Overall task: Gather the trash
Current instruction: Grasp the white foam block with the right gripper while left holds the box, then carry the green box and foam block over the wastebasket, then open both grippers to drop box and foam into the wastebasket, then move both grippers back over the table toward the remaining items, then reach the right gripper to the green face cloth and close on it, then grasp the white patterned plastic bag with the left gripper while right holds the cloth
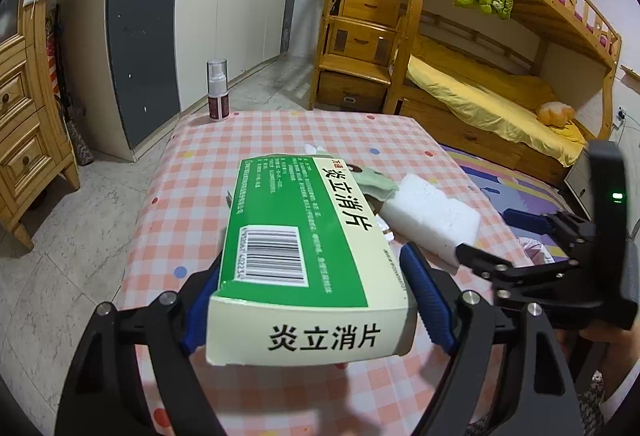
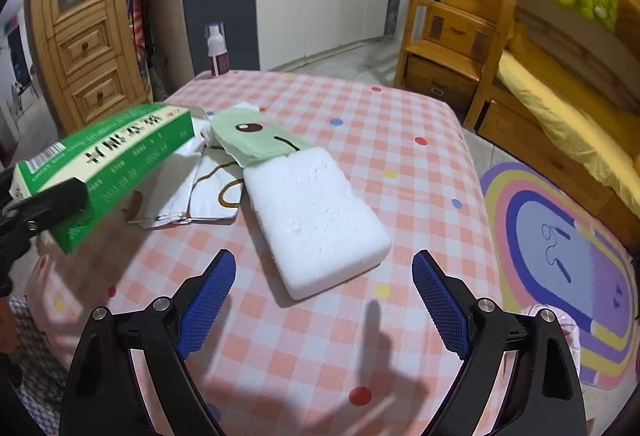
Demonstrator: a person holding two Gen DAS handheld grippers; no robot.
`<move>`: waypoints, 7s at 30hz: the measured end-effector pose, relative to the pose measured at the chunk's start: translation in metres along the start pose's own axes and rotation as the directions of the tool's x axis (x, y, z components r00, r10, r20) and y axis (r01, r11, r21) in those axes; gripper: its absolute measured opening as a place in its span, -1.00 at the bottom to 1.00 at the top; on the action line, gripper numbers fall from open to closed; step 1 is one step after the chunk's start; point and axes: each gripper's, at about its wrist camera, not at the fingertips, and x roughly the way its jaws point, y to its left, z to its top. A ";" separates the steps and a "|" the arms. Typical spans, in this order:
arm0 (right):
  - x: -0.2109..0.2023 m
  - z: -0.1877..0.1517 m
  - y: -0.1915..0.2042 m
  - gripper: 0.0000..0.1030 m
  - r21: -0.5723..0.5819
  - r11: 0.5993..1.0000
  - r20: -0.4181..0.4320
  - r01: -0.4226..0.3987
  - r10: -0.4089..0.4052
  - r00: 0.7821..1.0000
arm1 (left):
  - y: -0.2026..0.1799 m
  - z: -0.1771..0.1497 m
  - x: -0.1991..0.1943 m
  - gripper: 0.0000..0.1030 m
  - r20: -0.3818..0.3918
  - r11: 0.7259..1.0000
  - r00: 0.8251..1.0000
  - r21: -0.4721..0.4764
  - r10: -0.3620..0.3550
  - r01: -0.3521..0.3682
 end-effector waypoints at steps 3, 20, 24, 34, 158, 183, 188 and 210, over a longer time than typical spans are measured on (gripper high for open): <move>0.003 0.005 -0.007 0.75 0.023 0.999 0.010 -0.049 0.048 0.999 | 0.001 0.004 -0.007 0.55 0.043 1.000 0.999 0.008 0.003 -0.004; -0.004 0.001 -0.007 0.17 0.006 1.000 0.004 -0.025 0.025 1.000 | 0.008 0.009 -0.001 0.55 0.050 1.000 0.999 0.006 0.012 -0.013; -0.043 -0.002 -0.019 0.17 0.116 0.993 0.106 -0.027 0.014 0.994 | 0.000 0.006 -0.011 0.55 0.088 0.998 0.995 0.041 -0.041 0.037; -0.103 -0.040 -0.066 0.21 0.280 0.958 0.154 0.060 -0.106 0.982 | -0.070 0.001 -0.010 0.55 0.118 0.971 0.976 0.175 -0.184 0.162; -0.021 0.034 0.003 0.16 0.099 0.995 0.182 0.003 -0.021 0.983 | 0.075 0.035 0.019 0.85 0.094 0.952 0.947 -0.016 0.307 -0.307; 0.080 0.058 0.047 -0.31 -0.029 0.997 -0.078 -0.066 0.063 0.995 | 0.087 0.035 0.076 0.84 -0.085 0.983 0.984 -0.090 0.154 -0.161; 0.067 0.048 0.033 -1.00 -0.002 0.998 -0.104 -0.066 0.066 0.992 | 0.065 0.029 0.069 0.84 -0.077 0.990 0.988 -0.028 0.136 -0.138; 0.091 0.075 0.069 0.53 -0.075 0.995 -0.021 -0.072 0.071 0.997 | 0.096 0.052 0.057 0.85 -0.010 0.961 0.974 -0.159 0.228 -0.227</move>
